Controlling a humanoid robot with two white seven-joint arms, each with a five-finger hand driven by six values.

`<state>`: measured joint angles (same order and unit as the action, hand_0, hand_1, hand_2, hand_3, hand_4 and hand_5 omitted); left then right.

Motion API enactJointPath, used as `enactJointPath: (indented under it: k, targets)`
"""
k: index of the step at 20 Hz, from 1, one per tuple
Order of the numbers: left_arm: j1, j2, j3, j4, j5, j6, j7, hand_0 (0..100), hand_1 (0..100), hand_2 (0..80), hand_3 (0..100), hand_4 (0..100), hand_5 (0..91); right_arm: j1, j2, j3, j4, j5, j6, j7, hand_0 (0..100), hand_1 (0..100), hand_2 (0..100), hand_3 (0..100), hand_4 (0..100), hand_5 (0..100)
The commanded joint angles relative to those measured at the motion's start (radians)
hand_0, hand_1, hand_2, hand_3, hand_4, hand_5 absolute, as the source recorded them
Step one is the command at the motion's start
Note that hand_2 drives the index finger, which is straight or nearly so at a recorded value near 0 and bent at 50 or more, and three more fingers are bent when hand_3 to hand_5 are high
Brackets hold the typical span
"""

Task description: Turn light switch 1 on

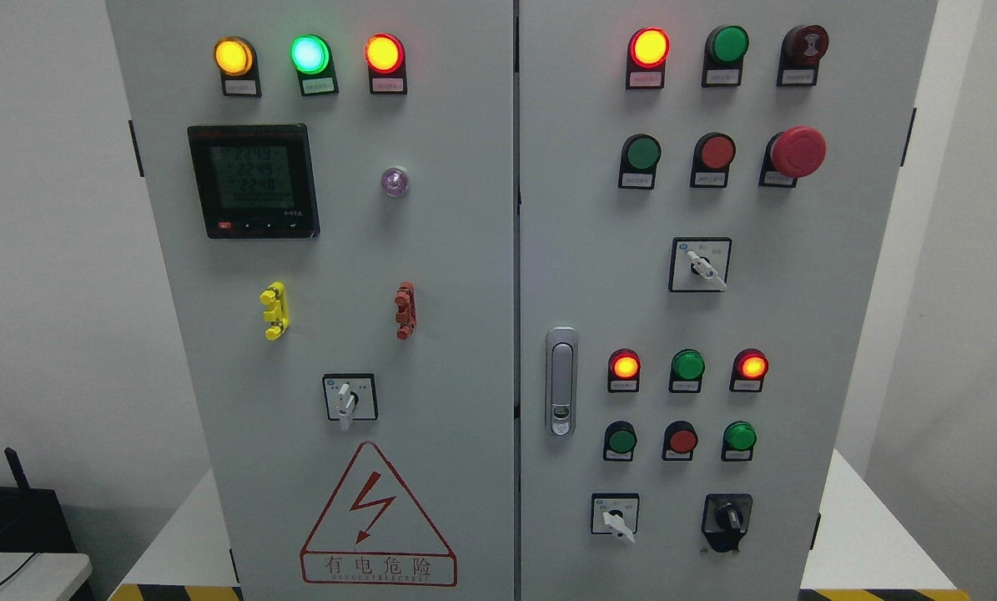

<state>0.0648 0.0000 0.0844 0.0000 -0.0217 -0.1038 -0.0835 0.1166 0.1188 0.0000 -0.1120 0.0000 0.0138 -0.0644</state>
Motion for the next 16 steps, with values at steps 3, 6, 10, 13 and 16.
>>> enactJointPath:
  k: [3, 6, 10, 13, 16]
  targets:
    - [0.0, 0.003, 0.001, -0.011, -0.012, 0.006, -0.002, 29, 0, 0.0, 0, 0, 0.0, 0.0, -0.001, 0.017, 0.0, -0.025, 0.0, 0.0, 12, 39, 0, 0, 0, 0]
    - [0.0, 0.003, 0.001, -0.011, -0.012, 0.006, -0.001, 29, 0, 0.0, 0, 0, 0.0, 0.0, 0.001, 0.017, 0.0, -0.025, 0.0, 0.0, 12, 39, 0, 0, 0, 0]
    - [0.0, 0.002, 0.008, -0.011, -0.012, 0.006, 0.001, 30, 0, 0.0, 0, 0, 0.0, 0.0, -0.001, 0.017, 0.0, -0.025, 0.0, 0.0, 12, 39, 0, 0, 0, 0]
    - [0.0, 0.003, 0.008, -0.011, -0.012, 0.006, 0.001, 30, 0, 0.0, 0, 0, 0.0, 0.0, -0.001, 0.017, 0.0, -0.025, 0.0, 0.0, 12, 39, 0, 0, 0, 0]
    - [0.0, 0.003, 0.008, -0.012, -0.012, 0.006, 0.001, 30, 0, 0.0, 0, 0, 0.0, 0.0, -0.001, 0.017, 0.0, -0.025, 0.0, 0.0, 12, 39, 0, 0, 0, 0]
